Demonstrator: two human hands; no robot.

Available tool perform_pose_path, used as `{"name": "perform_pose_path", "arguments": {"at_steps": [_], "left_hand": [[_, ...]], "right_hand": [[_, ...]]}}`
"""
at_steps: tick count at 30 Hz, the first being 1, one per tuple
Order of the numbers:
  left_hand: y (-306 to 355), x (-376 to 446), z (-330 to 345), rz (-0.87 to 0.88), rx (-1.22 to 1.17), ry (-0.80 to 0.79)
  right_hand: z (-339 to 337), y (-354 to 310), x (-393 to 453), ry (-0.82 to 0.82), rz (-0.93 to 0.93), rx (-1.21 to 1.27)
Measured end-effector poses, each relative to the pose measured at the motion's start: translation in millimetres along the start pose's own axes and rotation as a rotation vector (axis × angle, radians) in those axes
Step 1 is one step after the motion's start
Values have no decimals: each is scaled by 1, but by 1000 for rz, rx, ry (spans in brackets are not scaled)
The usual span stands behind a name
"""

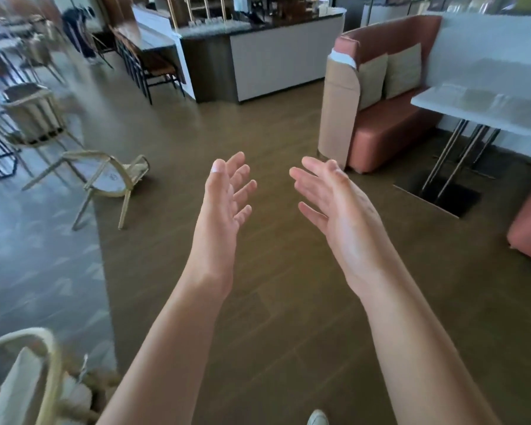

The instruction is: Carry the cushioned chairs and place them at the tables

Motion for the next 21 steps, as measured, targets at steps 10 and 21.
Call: {"name": "perform_pose_path", "arguments": {"at_steps": [10,21], "left_hand": [[-1,64,-71,-19,15,285],[4,211,-173,-52,-94,344]], "right_hand": [[70,62,88,-254,118,66],[170,134,226,-338,158,-17]]}}
Point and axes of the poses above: each hand's wrist, its own x-axis towards the middle knuckle, its own z-axis out of the palm, y = z × x, the point moved 6 cm from there along x, towards the middle knuckle, and after that the axes turned 12 degrees about -z, right-handed, at the moved point
